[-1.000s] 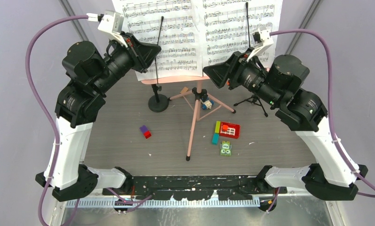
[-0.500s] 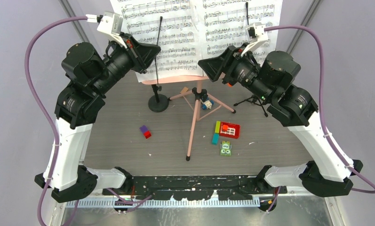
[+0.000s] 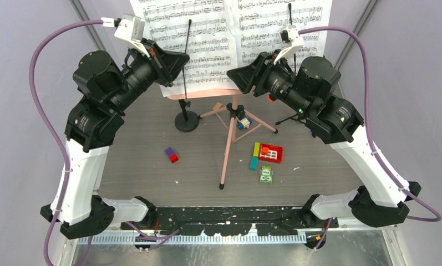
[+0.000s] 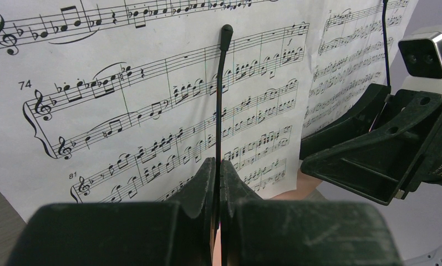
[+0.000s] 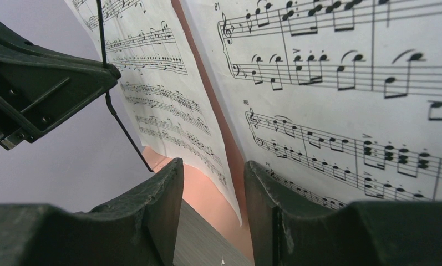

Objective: Pack up the instrument practice props

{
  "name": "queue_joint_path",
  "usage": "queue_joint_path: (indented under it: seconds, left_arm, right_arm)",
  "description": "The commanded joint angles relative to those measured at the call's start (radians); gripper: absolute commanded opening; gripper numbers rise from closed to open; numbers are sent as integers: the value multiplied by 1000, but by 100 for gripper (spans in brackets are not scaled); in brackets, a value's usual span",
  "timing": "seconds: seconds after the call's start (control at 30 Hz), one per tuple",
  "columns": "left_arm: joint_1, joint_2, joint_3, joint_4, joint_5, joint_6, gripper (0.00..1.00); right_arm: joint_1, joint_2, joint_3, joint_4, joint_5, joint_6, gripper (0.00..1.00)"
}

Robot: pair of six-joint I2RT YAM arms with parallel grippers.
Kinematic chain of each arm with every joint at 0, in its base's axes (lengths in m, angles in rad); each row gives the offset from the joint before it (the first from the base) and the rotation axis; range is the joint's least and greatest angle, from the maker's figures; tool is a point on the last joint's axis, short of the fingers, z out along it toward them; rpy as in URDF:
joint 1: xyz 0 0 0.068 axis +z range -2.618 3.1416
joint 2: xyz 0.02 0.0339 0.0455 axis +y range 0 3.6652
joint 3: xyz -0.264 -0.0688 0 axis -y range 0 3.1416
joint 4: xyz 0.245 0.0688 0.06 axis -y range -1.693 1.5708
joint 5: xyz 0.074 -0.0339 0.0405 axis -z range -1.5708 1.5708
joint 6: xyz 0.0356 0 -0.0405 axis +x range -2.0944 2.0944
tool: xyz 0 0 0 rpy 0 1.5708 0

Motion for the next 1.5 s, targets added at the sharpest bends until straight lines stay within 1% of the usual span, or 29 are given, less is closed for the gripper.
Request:
queue_joint_path:
  seconds: [0.0,0.4,0.47,0.73,0.8,0.87,0.93,1.17,1.47]
  left_arm:
    - [-1,-27,1,55,26,10,0]
    - [-1,-24,-4,59,31,7,0]
    - [-1,-25,-7,59,33,6,0]
    - [-1,-25,-7,59,33,8,0]
    - [-1,-26,-10,59,33,8,0]
    - [-1,-28,-12,59,33,10,0]
    - [-1,-32,-17,62,32,13,0]
    - [-1,-72,-60,100,35,28,0]
    - [-1,-87,-65,109,27,34,0]
  right_arm:
    - [-1,15,48,58,-37,3,47]
    - [0,42,61,61,-47,-6,43]
    - [0,45,66,62,-85,-11,41]
    - [0,55,69,67,-97,-23,25]
    - [0,56,69,67,-98,-26,19]
    - [0,54,66,69,-97,-29,9]
    - [-1,50,64,71,-99,-38,2]
    - [0,-1,42,84,-100,-75,1]
    - [-1,-103,-6,58,-88,-109,1]
